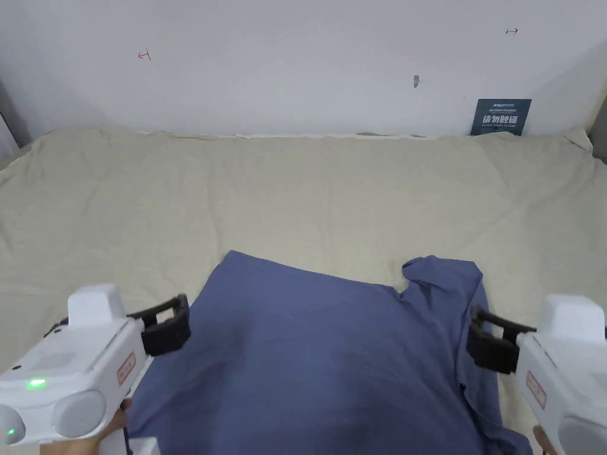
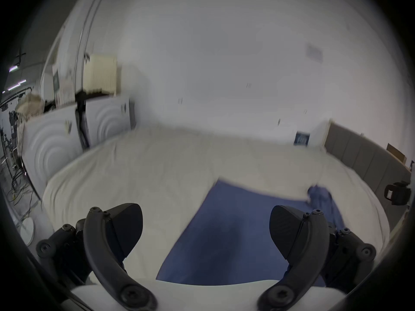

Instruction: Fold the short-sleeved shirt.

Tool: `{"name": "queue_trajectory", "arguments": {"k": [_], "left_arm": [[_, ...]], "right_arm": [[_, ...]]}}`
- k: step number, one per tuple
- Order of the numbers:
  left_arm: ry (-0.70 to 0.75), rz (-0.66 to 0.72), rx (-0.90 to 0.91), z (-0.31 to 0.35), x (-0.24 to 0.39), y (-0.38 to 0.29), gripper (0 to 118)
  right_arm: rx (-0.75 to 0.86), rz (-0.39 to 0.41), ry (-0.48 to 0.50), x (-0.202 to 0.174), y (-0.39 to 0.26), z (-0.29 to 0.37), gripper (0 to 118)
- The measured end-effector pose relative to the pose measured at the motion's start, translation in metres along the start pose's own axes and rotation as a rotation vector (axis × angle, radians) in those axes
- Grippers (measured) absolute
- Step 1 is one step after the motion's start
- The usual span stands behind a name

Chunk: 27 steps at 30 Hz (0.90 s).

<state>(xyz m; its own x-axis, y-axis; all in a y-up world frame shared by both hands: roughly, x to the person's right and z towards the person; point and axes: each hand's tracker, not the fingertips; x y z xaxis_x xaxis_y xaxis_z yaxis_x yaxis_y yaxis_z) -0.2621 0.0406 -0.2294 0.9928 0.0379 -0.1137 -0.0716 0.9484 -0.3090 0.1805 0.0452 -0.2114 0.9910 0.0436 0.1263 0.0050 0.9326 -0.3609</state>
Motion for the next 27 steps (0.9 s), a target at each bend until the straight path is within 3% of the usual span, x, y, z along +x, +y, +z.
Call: {"name": "queue_trajectory", "arguments": {"k": [3, 5, 7, 8, 9, 10, 11, 13, 20, 27], "left_arm": [[-0.008, -0.018, 0.098, 0.006, 0.021, 0.021, 115], [-0.025, -0.033, 0.155, 0.011, 0.032, 0.026, 108], [-0.037, -0.048, 0.187, 0.013, 0.042, 0.026, 80], [-0.041, -0.047, 0.189, 0.015, 0.046, 0.025, 54], [-0.045, -0.042, 0.192, 0.017, 0.05, 0.023, 10], [-0.046, -0.043, 0.186, 0.014, 0.053, 0.02, 1], [-0.046, -0.06, 0.161, 0.014, 0.053, 0.018, 0], [-0.119, -0.06, 0.136, 0.013, 0.054, 0.015, 0], [-0.12, -0.108, 0.041, -0.03, 0.064, 0.026, 0], [-0.174, -0.127, -0.227, -0.154, 0.057, 0.039, 0]], "right_arm": [[0.101, -0.004, -0.015, -0.006, 0.019, 0.013, 112], [0.152, 0.002, -0.025, -0.009, 0.025, 0.02, 110], [0.205, 0.014, -0.031, -0.015, 0.029, 0.03, 94], [0.218, 0.024, -0.039, -0.021, 0.03, 0.035, 77], [0.224, 0.036, -0.044, -0.023, 0.03, 0.038, 41], [0.223, 0.041, -0.045, -0.024, 0.029, 0.038, 13], [0.222, 0.048, -0.053, -0.025, 0.029, 0.037, 3], [0.226, 0.046, -0.041, -0.024, 0.028, 0.036, 2], [0.204, 0.034, -0.039, -0.022, 0.032, 0.024, 2], [0.169, 0.058, -0.049, -0.011, 0.036, -0.016, 2]]}}
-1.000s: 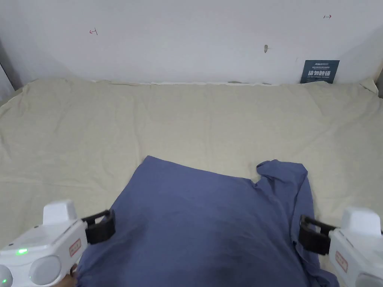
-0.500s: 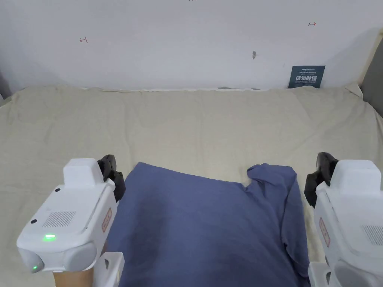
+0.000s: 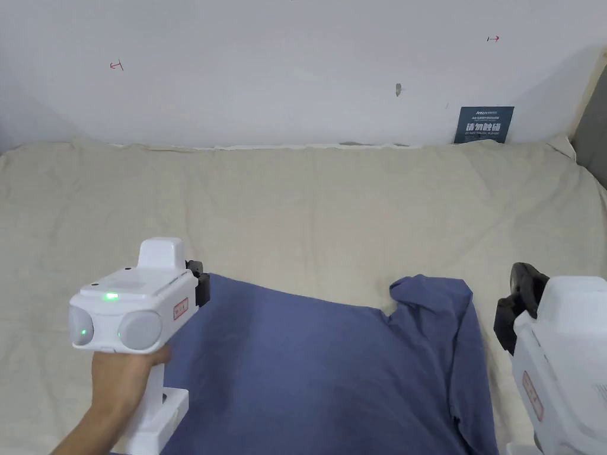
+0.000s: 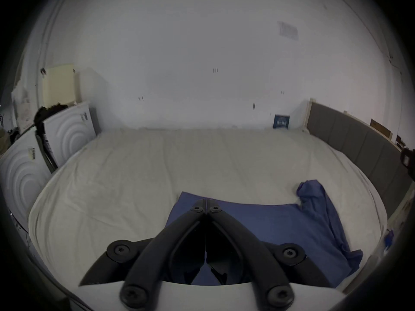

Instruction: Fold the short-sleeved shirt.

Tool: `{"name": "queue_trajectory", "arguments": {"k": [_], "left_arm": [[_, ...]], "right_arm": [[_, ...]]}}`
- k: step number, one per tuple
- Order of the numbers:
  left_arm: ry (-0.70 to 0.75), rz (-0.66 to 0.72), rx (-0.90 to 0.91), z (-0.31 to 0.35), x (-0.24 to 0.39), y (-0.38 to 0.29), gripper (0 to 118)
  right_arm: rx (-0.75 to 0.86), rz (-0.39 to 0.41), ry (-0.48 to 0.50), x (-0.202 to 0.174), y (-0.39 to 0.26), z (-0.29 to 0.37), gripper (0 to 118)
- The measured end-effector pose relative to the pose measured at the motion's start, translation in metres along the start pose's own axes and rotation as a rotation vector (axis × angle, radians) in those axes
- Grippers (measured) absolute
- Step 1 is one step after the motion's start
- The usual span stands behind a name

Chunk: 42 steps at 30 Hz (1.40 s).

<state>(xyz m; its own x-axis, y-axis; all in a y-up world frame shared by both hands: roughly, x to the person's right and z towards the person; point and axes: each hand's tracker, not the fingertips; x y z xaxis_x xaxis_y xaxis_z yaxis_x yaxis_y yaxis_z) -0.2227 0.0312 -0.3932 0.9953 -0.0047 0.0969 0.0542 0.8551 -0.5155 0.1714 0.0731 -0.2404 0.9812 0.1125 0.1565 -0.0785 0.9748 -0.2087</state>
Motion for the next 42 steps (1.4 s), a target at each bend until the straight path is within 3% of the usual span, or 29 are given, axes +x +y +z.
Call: {"name": "queue_trajectory", "arguments": {"k": [7, 8, 10, 11, 12, 14, 16, 17, 19, 23, 24, 26, 28, 29, 30, 33, 35, 38, 40, 41, 42], "left_arm": [[-0.031, 0.082, -0.195, -0.129, -0.032, 0.022, 4], [0.018, 0.071, -0.197, -0.146, -0.033, 0.022, 15], [0.024, 0.045, -0.227, -0.179, -0.038, 0.021, 72], [0.0, 0.038, -0.284, -0.194, -0.04, 0.016, 92], [-0.001, 0.026, -0.351, -0.211, -0.04, 0.013, 102], [0.079, 0.024, -0.367, -0.231, -0.037, 0.006, 97], [0.069, 0.024, -0.406, -0.25, -0.038, -0.005, 94], [0.068, 0.025, -0.436, -0.258, -0.038, -0.009, 85], [0.07, 0.036, -0.476, -0.266, -0.035, -0.021, 49], [0.091, 0.057, -0.414, -0.258, -0.025, -0.025, 34], [0.075, 0.034, -0.43, -0.257, -0.018, -0.025, 7], [0.095, -0.043, -0.404, -0.252, -0.013, -0.025, 3], [0.096, -0.031, -0.362, -0.239, -0.014, -0.02, 2], [0.077, 0.007, -0.313, -0.226, -0.015, -0.014, 2], [0.058, 0.04, -0.28, -0.215, -0.016, -0.009, 2], [-0.016, 0.061, -0.213, -0.179, -0.019, 0.004, 2], [-0.029, 0.013, -0.177, -0.152, -0.014, 0.01, 2], [-0.036, -0.027, -0.15, -0.127, -0.01, 0.014, 2], [-0.041, -0.031, -0.142, -0.116, -0.01, 0.015, 2], [-0.041, -0.033, -0.142, -0.112, -0.01, 0.014, 2], [-0.041, -0.034, -0.141, -0.108, -0.011, 0.014, 2]], "right_arm": [[-0.068, -0.001, -0.016, 0.002, -0.007, -0.056, 2], [-0.08, 0.001, -0.019, 0.002, -0.008, -0.064, 2], [-0.095, 0.012, -0.023, 0.001, -0.009, -0.076, 2], [-0.104, 0.016, -0.029, 0.003, -0.011, -0.082, 2], [-0.117, 0.016, -0.042, 0.006, -0.015, -0.089, 2], [-0.146, 0.015, -0.055, 0.014, -0.021, -0.101, 2], [-0.169, 0.007, -0.069, 0.018, -0.027, -0.109, 2], [-0.182, 0.009, -0.075, 0.019, -0.029, -0.111, 2], [-0.213, 0.012, -0.087, 0.021, -0.036, -0.117, 2], [-0.293, -0.002, -0.081, 0.033, -0.051, -0.131, 2], [-0.329, -0.018, -0.074, 0.036, -0.056, -0.138, 3], [-0.381, -0.057, -0.046, 0.041, -0.064, -0.153, 3], [-0.449, -0.098, -0.008, 0.042, -0.072, -0.17, 6], [-0.495, -0.123, 0.013, 0.044, -0.082, -0.185, 13], [-0.546, -0.143, 0.033, 0.045, -0.09, -0.196, 29], [-0.685, -0.187, 0.023, 0.044, -0.122, -0.231, 88], [-0.76, -0.176, 0.018, 0.04, -0.141, -0.251, 101], [-0.851, -0.146, -0.003, 0.023, -0.155, -0.264, 96], [-0.915, -0.072, 0.018, 0.016, -0.165, -0.267, 55], [-0.888, -0.056, 0.031, 0.016, -0.168, -0.266, 49], [-0.805, -0.05, 0.045, 0.014, -0.162, -0.255, 24]]}}
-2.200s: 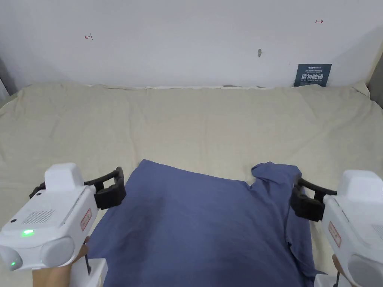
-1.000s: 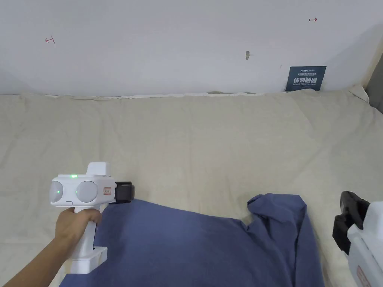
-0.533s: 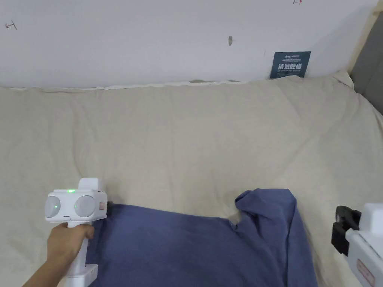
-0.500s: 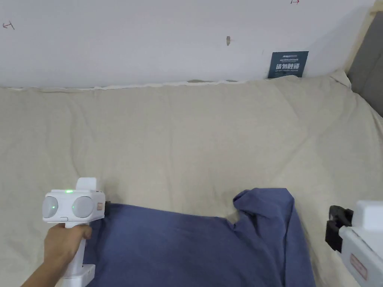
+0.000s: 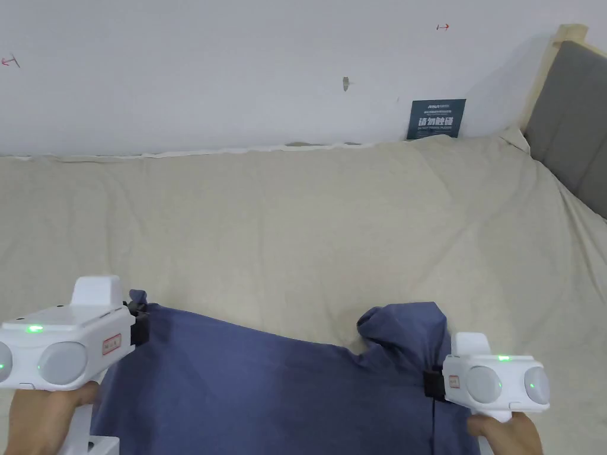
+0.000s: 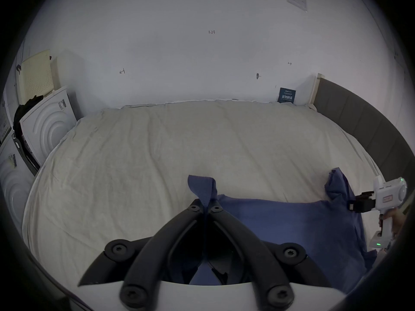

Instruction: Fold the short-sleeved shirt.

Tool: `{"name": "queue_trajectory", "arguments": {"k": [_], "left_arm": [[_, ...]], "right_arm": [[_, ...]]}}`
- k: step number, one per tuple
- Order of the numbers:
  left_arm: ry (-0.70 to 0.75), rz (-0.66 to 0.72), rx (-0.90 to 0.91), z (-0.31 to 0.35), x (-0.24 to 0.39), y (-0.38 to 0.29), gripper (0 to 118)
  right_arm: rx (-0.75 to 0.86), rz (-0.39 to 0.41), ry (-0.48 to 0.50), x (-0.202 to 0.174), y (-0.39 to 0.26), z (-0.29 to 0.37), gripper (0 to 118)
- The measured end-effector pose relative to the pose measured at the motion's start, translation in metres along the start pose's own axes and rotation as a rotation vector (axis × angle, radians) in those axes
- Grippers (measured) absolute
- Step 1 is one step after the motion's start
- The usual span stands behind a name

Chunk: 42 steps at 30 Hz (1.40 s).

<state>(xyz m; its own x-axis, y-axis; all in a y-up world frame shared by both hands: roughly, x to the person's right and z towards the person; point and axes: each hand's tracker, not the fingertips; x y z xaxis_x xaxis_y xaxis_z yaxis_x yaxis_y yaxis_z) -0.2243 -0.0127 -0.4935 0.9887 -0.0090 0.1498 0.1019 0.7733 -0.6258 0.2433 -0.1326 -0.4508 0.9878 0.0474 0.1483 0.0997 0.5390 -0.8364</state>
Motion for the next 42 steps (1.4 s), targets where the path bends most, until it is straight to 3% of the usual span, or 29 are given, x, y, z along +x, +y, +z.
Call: {"name": "queue_trajectory", "arguments": {"k": [1, 2, 3, 7, 9, 11, 19, 26, 35, 42], "left_arm": [[0.001, -0.002, 0.002, 0.003, -0.001, -0.001, 2], [0.002, -0.002, 0.002, 0.006, -0.001, -0.001, 2], [0.01, 0.006, 0.006, 0.011, -0.001, -0.002, 2], [0.02, 0.06, 0.043, 0.026, -0.014, -0.001, 2], [0.043, 0.069, 0.076, 0.042, -0.019, 0.007, 2], [0.051, 0.064, 0.111, 0.059, -0.025, 0.022, 2], [0.151, 0.053, 0.401, 0.165, -0.05, 0.148, 2], [0.226, 0.111, 0.569, 0.227, -0.069, 0.243, 2], [0.248, 0.142, 0.655, 0.209, -0.078, 0.262, 2], [0.252, 0.094, 0.481, 0.116, -0.08, 0.196, 2]], "right_arm": [[0.009, 0.014, -0.009, -0.002, 0.0, 0.006, 7], [0.001, 0.027, 0.0, -0.003, 0.0, 0.008, 6], [0.015, 0.061, -0.068, -0.014, -0.003, 0.03, 6], [0.137, -0.007, -0.017, -0.011, 0.004, 0.089, 6], [0.246, 0.014, -0.044, -0.009, 0.016, 0.126, 6], [0.336, 0.008, 0.002, 0.0, 0.037, 0.159, 6], [0.75, 0.077, -0.008, 0.004, 0.152, 0.296, 6], [0.971, 0.057, 0.059, 0.004, 0.237, 0.379, 6], [1.042, 0.058, 0.107, 0.005, 0.275, 0.36, 6], [0.871, 0.07, 0.123, 0.002, 0.253, 0.262, 6]]}}
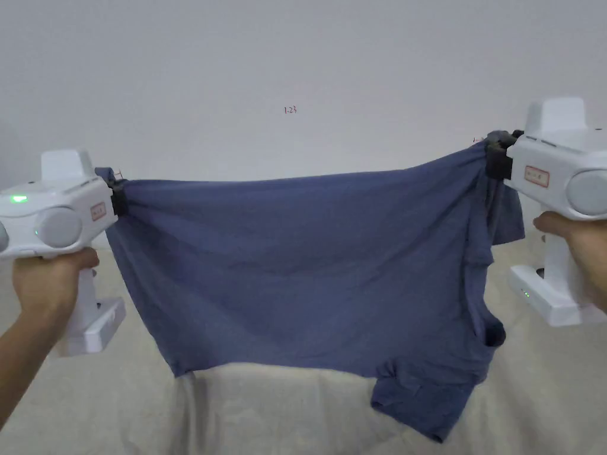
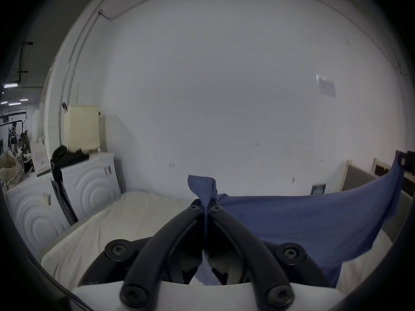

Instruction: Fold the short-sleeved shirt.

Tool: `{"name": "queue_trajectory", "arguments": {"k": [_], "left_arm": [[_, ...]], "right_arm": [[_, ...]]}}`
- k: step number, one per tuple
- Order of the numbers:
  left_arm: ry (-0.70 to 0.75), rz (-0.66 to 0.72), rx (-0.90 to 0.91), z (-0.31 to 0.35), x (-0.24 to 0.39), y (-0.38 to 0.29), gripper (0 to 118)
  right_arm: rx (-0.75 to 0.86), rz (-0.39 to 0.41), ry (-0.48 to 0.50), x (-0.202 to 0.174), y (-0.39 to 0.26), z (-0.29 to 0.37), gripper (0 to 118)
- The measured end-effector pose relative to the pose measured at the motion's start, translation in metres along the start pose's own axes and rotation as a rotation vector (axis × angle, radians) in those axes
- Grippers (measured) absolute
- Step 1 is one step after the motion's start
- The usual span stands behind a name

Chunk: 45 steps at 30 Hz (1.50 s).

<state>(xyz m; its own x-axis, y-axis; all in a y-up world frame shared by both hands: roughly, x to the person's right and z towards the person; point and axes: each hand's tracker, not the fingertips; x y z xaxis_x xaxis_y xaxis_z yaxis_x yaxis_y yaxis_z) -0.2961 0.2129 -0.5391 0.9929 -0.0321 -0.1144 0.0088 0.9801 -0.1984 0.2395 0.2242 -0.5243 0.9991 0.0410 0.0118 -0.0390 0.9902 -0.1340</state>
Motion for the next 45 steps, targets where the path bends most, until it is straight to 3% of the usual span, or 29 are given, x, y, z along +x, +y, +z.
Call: {"name": "queue_trajectory", "arguments": {"k": [7, 17, 25, 32, 38, 39, 41, 43, 44, 45], "left_arm": [[-0.009, 0.03, -0.241, -0.011, 0.004, -0.148, 2], [-0.025, 0.118, -0.525, 0.083, -0.029, -0.315, 2], [-0.001, 0.185, -0.614, 0.181, -0.058, -0.366, 2], [0.011, -0.017, -0.689, 0.24, -0.056, -0.397, 2], [0.026, -0.038, -0.703, 0.249, -0.051, -0.411, 3], [0.032, -0.024, -0.71, 0.249, -0.05, -0.409, 5], [0.034, 0.037, -0.734, 0.248, -0.054, -0.402, 25], [0.042, 0.095, -0.716, 0.25, -0.056, -0.392, 82], [0.035, 0.126, -0.688, 0.252, -0.057, -0.383, 105], [0.021, 0.151, -0.662, 0.252, -0.056, -0.373, 118]], "right_arm": [[-0.237, -0.078, 0.041, -0.009, -0.126, 0.008, 6], [-0.531, -0.162, 0.08, -0.011, -0.272, 0.124, 6], [-0.634, -0.204, 0.075, 0.001, -0.34, 0.218, 6], [-0.736, -0.2, 0.037, -0.011, -0.38, 0.276, 6], [-0.849, -0.27, -0.037, -0.023, -0.412, 0.283, 6], [-0.827, -0.313, -0.045, -0.023, -0.411, 0.285, 7], [-0.822, -0.335, -0.061, -0.024, -0.4, 0.29, 9], [-0.834, -0.338, -0.069, -0.025, -0.383, 0.29, 21], [-0.821, -0.334, -0.076, -0.036, -0.358, 0.293, 36], [-0.78, -0.317, -0.088, -0.043, -0.34, 0.296, 67]]}}
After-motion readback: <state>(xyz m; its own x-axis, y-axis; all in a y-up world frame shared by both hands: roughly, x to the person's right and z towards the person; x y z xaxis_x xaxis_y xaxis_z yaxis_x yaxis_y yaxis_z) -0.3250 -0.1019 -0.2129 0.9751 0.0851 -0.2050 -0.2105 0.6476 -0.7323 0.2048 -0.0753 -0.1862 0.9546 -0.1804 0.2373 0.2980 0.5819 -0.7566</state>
